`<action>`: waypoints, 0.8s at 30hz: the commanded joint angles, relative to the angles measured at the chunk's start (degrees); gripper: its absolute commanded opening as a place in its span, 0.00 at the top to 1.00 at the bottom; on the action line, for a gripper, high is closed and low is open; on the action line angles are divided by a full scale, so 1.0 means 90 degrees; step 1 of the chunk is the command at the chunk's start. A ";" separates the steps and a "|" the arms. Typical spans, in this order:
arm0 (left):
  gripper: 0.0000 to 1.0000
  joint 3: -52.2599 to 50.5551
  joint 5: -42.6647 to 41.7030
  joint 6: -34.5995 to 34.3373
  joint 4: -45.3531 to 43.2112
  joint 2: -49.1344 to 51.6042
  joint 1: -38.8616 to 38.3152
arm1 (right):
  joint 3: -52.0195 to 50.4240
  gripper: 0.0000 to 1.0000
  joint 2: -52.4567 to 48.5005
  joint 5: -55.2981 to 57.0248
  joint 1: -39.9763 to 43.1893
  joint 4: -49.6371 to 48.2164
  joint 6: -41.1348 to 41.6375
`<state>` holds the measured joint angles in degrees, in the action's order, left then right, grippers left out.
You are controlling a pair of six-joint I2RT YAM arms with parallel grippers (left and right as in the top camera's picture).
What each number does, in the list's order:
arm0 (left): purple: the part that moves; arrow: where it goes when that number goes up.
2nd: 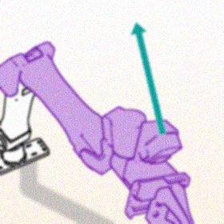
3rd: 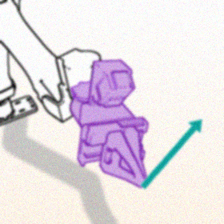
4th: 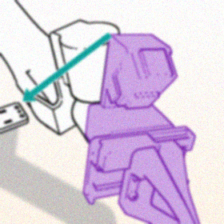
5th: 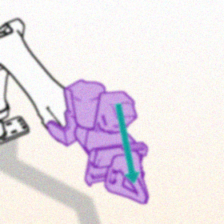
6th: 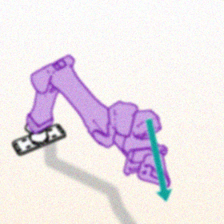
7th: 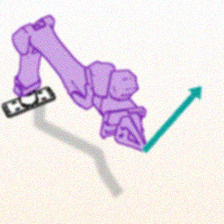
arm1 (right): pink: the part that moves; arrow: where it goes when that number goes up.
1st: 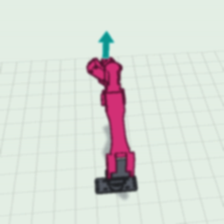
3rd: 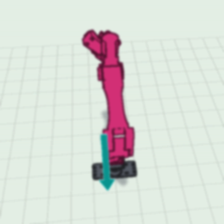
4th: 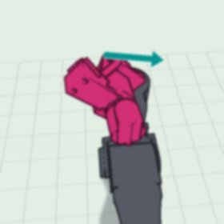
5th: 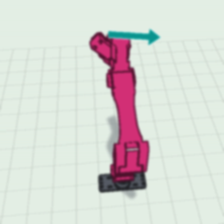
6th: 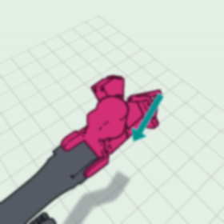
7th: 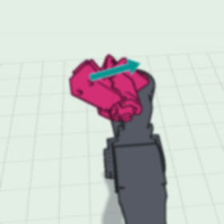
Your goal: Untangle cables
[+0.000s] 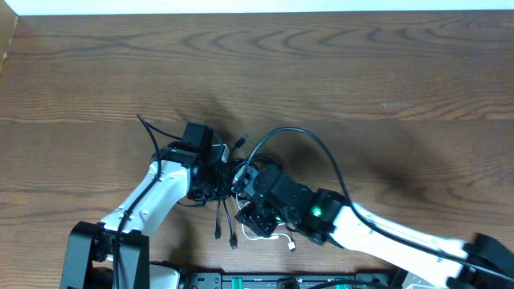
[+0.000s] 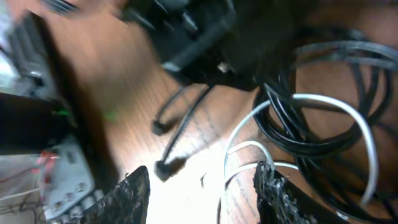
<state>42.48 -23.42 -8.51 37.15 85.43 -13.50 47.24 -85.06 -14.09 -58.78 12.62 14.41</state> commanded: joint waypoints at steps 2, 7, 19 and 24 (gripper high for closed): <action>0.92 -0.0041 0.0080 0.0085 0.0010 0.0044 0.0034 | 0.0058 0.51 -0.0469 0.0049 -0.0029 -0.0172 -0.0036; 0.92 -0.0041 0.0080 0.0085 0.0005 0.0044 0.0034 | 0.0058 0.62 -0.0714 -0.0090 -0.0097 -0.0158 0.0049; 0.91 -0.0041 0.0080 0.0085 0.0010 0.0044 0.0034 | 0.0056 0.64 -0.0780 -0.0109 -0.0202 -0.0029 0.0061; 0.92 -0.0041 0.0080 0.0085 0.0007 0.0044 0.0034 | -0.0049 0.67 -0.0780 0.0153 -0.0202 0.0007 0.0061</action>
<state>42.48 -23.42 -8.51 37.15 85.43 -13.50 47.24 -91.79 -14.50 -60.36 12.53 14.85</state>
